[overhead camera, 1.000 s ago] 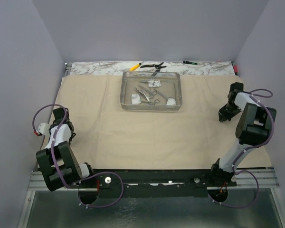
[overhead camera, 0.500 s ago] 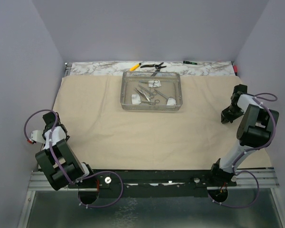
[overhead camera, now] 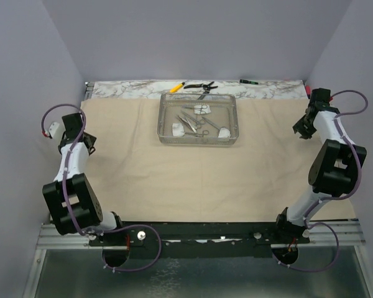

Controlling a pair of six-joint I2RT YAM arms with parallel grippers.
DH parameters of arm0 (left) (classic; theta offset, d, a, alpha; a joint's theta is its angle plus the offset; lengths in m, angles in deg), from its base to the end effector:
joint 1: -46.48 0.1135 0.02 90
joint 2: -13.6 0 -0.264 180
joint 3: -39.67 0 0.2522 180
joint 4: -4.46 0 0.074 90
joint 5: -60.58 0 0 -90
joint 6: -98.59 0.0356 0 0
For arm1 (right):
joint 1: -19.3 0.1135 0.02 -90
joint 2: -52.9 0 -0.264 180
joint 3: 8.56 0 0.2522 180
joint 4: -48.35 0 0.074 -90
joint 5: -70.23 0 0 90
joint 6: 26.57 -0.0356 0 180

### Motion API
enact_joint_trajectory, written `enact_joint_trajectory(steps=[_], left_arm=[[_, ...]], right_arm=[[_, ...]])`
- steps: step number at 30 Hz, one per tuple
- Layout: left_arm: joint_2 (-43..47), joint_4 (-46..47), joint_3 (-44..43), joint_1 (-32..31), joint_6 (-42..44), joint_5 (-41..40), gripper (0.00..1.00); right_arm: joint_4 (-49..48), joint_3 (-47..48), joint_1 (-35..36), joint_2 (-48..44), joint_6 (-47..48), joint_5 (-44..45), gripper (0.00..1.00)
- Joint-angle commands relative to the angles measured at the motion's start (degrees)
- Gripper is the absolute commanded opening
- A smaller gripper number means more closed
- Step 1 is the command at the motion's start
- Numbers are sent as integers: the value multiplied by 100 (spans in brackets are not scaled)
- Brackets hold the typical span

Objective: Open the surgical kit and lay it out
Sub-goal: Smooth out the surgical kit at the center of the board.

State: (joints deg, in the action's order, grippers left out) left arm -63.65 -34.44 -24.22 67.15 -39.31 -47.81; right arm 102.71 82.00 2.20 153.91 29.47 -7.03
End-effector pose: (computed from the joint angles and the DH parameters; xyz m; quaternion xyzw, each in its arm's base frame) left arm 0.2515 0.1069 0.2275 -0.5689 0.7427 0.0718 0.3459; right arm 0.3463 -0.1147 0.2285 0.4398 0.8648 -0.0753 0.2302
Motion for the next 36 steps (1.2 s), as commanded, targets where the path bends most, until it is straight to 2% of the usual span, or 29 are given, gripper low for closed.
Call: enact_joint_trajectory(steps=[1, 4, 6, 12, 15, 18, 25, 33, 36], left_arm=[[-977, 840, -932, -204, 1343, 1016, 55], [-2021, 938, -1809, -322, 1856, 2052, 56], [-2675, 933, -2327, -402, 2014, 2661, 56], [-4040, 931, -3744, -709, 2163, 3073, 55], [-4558, 933, -4276, -854, 2155, 3126, 55], [-4925, 924, -4523, -948, 2229, 3017, 54], [-5144, 740, -4430, -952, 2436, 2113, 54], [-5583, -17, -4818, -887, 2205, 936, 54], [-5718, -213, -4963, -818, 2145, 752, 54]], right_arm=[[-992, 436, 40, 134, 917, -663, 42], [-1151, 1014, 40, 673, 1271, -1144, 56], [-1013, 1508, 40, 1146, 1445, -1236, 60], [-849, 2491, 79, 2238, 1943, -1238, 66], [-756, 2879, 223, 2650, 2313, -973, 67], [-738, 3110, 369, 2957, 2634, -605, 68], [-669, 3410, 511, 3441, 3170, -231, 68], [-707, 3320, 554, 3792, 3644, 264, 68], [-741, 3307, 560, 3876, 3689, 436, 68]])
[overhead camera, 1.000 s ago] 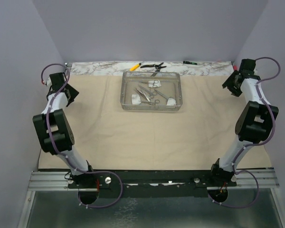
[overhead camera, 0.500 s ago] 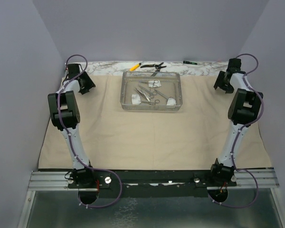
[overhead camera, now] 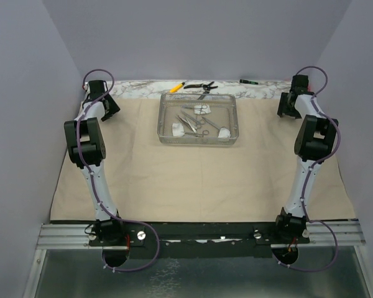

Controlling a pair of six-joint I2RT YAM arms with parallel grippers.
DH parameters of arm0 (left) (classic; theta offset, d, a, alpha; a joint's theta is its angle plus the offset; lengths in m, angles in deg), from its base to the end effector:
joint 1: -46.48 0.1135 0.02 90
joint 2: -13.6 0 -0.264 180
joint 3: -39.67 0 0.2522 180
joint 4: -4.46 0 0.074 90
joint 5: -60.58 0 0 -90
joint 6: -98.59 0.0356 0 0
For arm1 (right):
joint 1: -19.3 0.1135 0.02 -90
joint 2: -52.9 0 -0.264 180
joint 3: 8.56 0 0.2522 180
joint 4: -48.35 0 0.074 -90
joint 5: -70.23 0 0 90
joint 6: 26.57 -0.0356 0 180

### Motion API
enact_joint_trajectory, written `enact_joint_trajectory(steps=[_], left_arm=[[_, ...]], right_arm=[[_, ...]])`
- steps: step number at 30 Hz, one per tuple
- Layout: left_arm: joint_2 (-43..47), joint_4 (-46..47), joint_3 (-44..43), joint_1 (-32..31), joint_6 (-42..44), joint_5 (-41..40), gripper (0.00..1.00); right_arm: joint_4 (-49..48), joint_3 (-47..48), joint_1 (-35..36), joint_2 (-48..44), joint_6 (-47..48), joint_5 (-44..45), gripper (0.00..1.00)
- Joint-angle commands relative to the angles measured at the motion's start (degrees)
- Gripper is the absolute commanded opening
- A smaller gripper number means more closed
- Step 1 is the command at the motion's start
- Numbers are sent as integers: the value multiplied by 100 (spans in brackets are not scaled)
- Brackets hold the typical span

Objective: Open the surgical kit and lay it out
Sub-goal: Smooth out the surgical kit at the center of the board.

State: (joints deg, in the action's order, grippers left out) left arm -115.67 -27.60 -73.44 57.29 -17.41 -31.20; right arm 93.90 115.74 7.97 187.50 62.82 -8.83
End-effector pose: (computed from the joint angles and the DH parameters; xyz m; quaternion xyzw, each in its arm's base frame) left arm 0.4932 0.0953 0.1660 -0.3002 0.8846 -0.0327 0.3553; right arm 0.5033 -0.1077 0.1662 0.1268 0.9435 -0.1180 0.2825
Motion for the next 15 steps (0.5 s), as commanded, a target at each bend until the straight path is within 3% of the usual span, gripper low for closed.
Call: enact_joint_trajectory(steps=[1, 11, 15], left_arm=[[-575, -946, -100, 187, -31, -892, 54], [-985, -1438, -963, 255, 208, -833, 54], [-706, -1738, -1369, 257, 345, -669, 55]], right_arm=[[124, -68, -11, 547, 358, 654, 68], [407, 396, -14, 752, 278, 1079, 67], [971, 776, 37, 70, -302, 639, 68]])
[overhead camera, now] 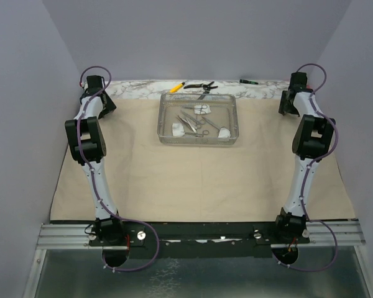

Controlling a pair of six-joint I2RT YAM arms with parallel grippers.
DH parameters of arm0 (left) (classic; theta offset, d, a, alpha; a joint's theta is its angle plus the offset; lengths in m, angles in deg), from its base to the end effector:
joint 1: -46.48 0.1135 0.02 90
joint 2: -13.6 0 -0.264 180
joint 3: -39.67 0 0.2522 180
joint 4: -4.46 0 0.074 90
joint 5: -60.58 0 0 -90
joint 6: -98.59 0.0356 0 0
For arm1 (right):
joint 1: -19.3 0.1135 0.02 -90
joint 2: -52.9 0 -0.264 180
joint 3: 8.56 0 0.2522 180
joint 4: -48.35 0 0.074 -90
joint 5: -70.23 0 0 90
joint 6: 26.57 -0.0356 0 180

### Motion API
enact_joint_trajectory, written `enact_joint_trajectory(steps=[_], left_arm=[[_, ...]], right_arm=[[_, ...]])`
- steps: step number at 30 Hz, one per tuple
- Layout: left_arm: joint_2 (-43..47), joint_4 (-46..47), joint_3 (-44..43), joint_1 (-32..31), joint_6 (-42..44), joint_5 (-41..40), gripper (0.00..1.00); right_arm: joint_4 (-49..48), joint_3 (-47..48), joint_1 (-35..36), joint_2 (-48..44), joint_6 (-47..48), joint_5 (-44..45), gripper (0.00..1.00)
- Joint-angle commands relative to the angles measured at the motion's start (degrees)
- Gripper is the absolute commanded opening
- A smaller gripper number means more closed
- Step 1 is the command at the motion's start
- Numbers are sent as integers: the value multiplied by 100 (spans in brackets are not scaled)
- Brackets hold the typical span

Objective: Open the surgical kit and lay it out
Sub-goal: Smooth out the surgical kit at the center of the board.

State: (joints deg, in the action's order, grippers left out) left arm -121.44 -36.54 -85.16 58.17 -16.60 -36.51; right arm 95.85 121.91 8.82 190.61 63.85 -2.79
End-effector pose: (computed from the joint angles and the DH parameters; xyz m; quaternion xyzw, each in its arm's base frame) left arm 0.5118 0.1104 0.1701 -0.3173 0.8866 0.0190 0.3360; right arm 0.5172 -0.1062 0.1711 0.1272 0.9350 -0.1685 0.2848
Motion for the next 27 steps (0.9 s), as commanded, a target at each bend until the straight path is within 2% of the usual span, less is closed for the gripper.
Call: enact_joint_trajectory(steps=[1, 6, 11, 13, 20, 27], left_arm=[[-5, -864, -219, 168, 275, -74, 55], [750, -879, 56, 168, 308, 153, 54], [1471, -866, 995, 168, 327, 63, 39], [1722, -838, 1494, 168, 326, -34, 36], [2376, -644, 3023, 313, 158, -361, 35], [2456, -455, 3493, 376, 221, -682, 35]], right_arm=[[827, 107, -47, -450, -501, -26, 68], [1084, -449, -47, -1139, -1126, 432, 67], [1006, -1598, -54, -1657, -1644, 699, 63], [1036, -1939, -50, -1779, -1765, 781, 61], [731, -3191, -51, -2293, -1723, 882, 60], [526, -3932, -52, -2397, -1932, 612, 59]])
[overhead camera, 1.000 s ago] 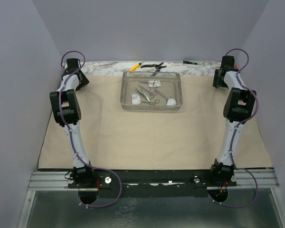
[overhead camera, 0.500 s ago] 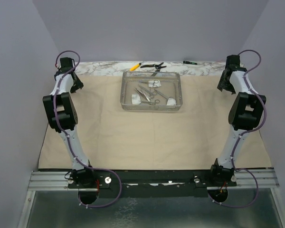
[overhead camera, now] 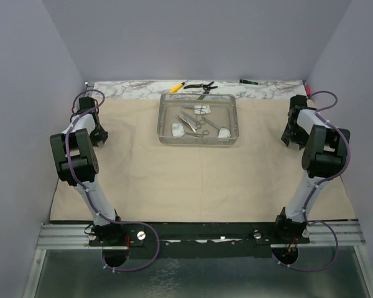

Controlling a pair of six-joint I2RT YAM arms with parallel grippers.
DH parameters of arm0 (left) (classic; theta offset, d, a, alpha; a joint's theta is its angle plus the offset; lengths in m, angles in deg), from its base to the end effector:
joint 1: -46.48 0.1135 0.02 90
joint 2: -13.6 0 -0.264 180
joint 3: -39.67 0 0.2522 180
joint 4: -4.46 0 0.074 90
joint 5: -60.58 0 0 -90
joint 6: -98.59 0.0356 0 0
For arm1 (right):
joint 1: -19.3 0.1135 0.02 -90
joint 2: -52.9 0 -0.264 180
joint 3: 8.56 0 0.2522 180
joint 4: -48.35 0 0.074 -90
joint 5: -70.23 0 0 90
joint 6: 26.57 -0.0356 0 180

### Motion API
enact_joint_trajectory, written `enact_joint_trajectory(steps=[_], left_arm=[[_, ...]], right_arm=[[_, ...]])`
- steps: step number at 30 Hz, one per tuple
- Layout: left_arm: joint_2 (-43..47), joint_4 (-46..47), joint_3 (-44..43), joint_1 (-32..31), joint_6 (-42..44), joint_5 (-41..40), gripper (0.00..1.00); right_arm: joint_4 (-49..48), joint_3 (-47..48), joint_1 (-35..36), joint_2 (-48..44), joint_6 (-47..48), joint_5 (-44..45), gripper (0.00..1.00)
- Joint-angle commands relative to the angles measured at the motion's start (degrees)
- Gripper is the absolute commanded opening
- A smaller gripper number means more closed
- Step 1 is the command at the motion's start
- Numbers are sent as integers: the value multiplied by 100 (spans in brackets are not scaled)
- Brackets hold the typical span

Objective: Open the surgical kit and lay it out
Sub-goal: Smooth out the surgical kit at the center of the board.

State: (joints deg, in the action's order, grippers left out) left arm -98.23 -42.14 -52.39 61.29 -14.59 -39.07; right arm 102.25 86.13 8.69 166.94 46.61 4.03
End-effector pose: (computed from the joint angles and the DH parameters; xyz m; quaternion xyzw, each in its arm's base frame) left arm 0.3844 0.1078 0.1733 -0.3337 0.9166 0.0672 0.2095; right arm 0.3868 -0.0871 0.1690 0.2587 0.9334 -0.1960 0.1534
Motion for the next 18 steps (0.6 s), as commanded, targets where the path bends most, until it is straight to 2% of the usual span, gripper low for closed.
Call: enact_joint_trajectory(steps=[1, 11, 18], left_arm=[[104, 115, 238, 78, 41, -513, 34], [-311, 135, 125, 409, 201, -1529, 34], [-670, 238, -131, 444, 396, -1694, 34]], right_arm=[[-132, -415, -38, -4, -243, -106, 59], [-25, -548, -39, 442, -480, 317, 57], [-74, -219, -64, 622, -202, 968, 57]])
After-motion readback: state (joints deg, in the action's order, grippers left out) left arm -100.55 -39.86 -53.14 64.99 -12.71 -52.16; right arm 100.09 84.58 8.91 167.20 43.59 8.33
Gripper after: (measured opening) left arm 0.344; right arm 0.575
